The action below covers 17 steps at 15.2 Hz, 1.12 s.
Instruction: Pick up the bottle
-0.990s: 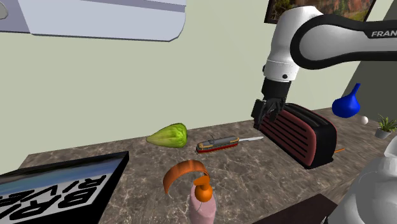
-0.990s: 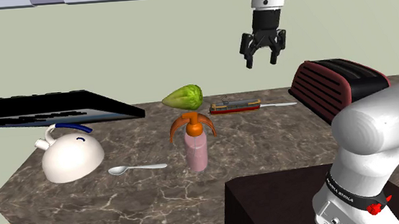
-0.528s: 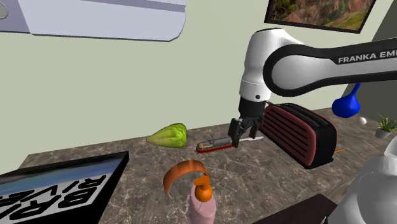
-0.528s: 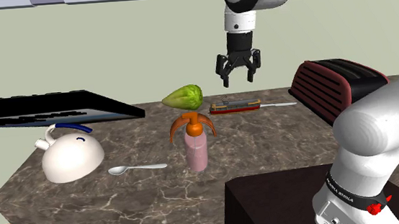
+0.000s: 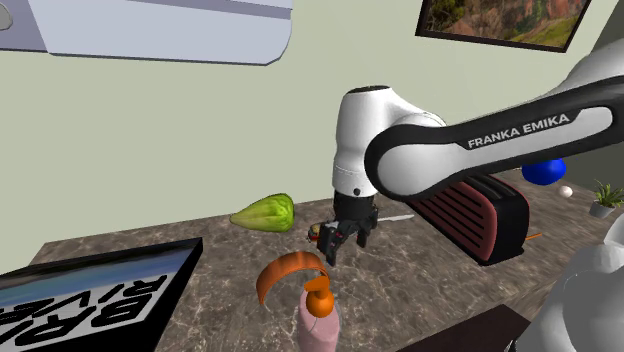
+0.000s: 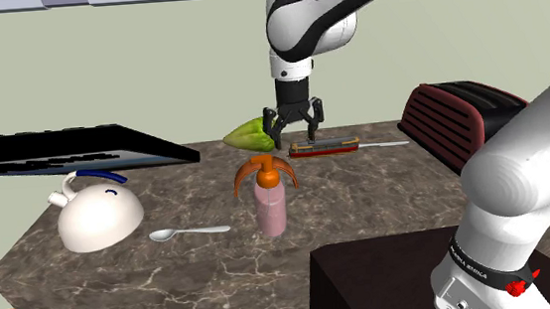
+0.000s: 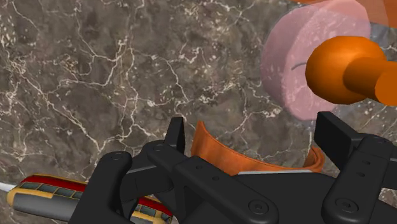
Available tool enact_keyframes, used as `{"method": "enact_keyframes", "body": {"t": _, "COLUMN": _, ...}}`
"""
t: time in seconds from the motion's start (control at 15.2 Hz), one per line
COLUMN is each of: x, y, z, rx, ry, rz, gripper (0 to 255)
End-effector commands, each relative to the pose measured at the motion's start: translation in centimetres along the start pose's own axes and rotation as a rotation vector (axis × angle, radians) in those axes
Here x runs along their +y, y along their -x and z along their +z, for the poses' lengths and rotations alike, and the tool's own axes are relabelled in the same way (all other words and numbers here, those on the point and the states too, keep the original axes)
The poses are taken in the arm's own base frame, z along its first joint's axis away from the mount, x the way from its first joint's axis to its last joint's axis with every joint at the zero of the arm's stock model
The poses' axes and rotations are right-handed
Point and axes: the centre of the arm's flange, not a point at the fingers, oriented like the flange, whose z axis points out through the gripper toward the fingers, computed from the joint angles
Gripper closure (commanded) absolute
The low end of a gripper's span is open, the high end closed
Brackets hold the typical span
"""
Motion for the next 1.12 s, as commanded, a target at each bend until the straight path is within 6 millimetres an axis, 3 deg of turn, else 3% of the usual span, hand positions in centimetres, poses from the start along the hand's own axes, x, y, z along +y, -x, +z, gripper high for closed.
{"method": "enact_keyframes", "body": {"t": 0.0, "x": -2.1, "y": -0.6, "z": 1.3, "rx": -0.003, "ry": 0.002, "rz": -0.004, "gripper": 0}}
{"method": "enact_keyframes", "body": {"t": 0.4, "x": -8.5, "y": -2.3, "z": 5.9, "rx": -0.013, "ry": 0.011, "rz": -0.016, "gripper": 0}}
{"method": "enact_keyframes", "body": {"t": 0.86, "x": -8.5, "y": -2.5, "z": 9.5, "rx": -0.013, "ry": 0.011, "rz": -0.016, "gripper": 0}}
{"method": "enact_keyframes", "body": {"t": 1.06, "x": -8.5, "y": -2.5, "z": 9.8, "rx": -0.013, "ry": 0.011, "rz": -0.016, "gripper": 0}}
